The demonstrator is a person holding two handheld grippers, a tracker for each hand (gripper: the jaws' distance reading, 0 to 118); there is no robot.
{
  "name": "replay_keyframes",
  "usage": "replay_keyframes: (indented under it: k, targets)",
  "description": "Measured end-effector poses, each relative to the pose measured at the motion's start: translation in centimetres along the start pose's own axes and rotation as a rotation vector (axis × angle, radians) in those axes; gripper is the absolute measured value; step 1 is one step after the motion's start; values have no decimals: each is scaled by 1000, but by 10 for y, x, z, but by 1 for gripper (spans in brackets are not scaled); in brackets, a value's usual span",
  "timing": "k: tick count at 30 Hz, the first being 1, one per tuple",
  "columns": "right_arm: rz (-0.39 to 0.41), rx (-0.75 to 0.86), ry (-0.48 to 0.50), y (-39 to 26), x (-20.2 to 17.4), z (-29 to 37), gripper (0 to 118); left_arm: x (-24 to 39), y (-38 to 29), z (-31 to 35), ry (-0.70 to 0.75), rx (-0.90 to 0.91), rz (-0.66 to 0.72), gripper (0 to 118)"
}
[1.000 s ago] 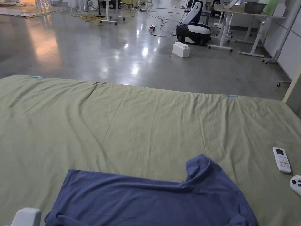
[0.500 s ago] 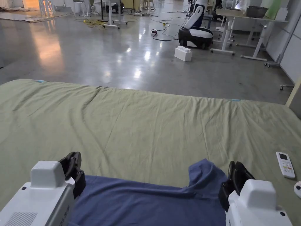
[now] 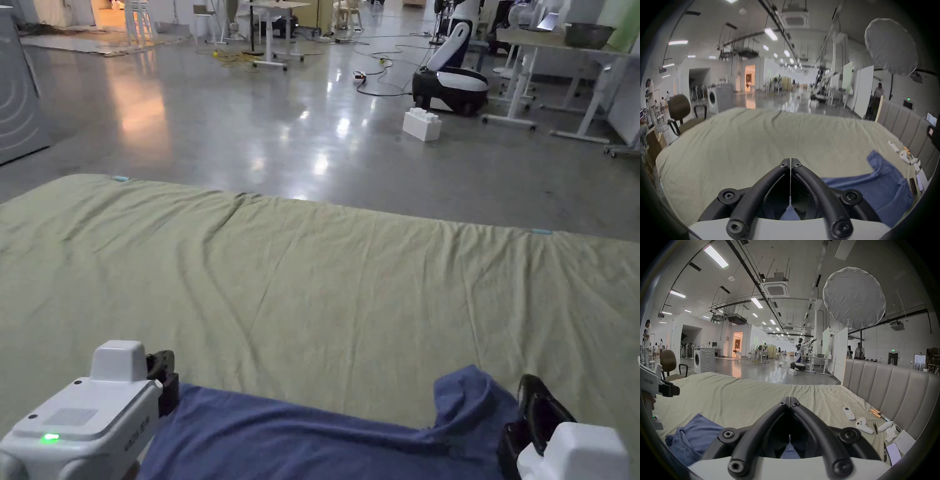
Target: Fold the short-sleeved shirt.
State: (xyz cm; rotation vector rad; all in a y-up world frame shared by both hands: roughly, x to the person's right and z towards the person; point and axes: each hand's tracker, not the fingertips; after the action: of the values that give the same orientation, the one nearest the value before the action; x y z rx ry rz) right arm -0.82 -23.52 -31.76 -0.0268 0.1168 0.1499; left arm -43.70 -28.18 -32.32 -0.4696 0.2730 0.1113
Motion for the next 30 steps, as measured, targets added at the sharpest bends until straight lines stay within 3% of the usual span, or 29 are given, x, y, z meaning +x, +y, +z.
replay_keyframes:
  k: [5,6,7,9,10,11,17,18,19,20,22,26,30]
  targets:
    - [8,-62,-9,-12,5,-10,1,-28,-3,-92,-43,-301,35,1]
    - [10,-73,-11,-16,7,-12,1,-30,-5,-106,-35,-322,23,6]
    - [16,-87,-15,-19,10,-13,1,-21,-1,-105,-30,-357,4,17]
    - [27,-111,-23,-24,14,-16,1,-20,-3,-125,-23,-408,-6,61]
    - [29,-125,-30,-28,17,-17,1,-19,-4,-135,-29,-448,-8,77]
    - [34,-140,-37,-32,20,-18,1,-11,-1,-128,-38,-470,-7,83]
    - [35,-221,-66,-51,34,-21,1,-1,-8,-156,13,-540,-13,81]
    - [42,-235,-71,-54,36,-21,1,-1,-9,-160,12,-550,-22,76]
    - [44,-247,-74,-57,38,-20,1,-2,-10,-163,5,-561,-35,60]
    - [47,-256,-77,-59,40,-20,1,2,-11,-162,1,-564,-46,37]
    - [49,-274,-82,-65,43,-21,1,10,-13,-158,-3,-554,-83,23]
    - [40,-308,-88,-71,48,-28,1,24,-17,-152,-15,-542,-107,9]
    - [8,-363,-78,-78,61,-55,1,18,-11,-147,-34,-551,-92,5]
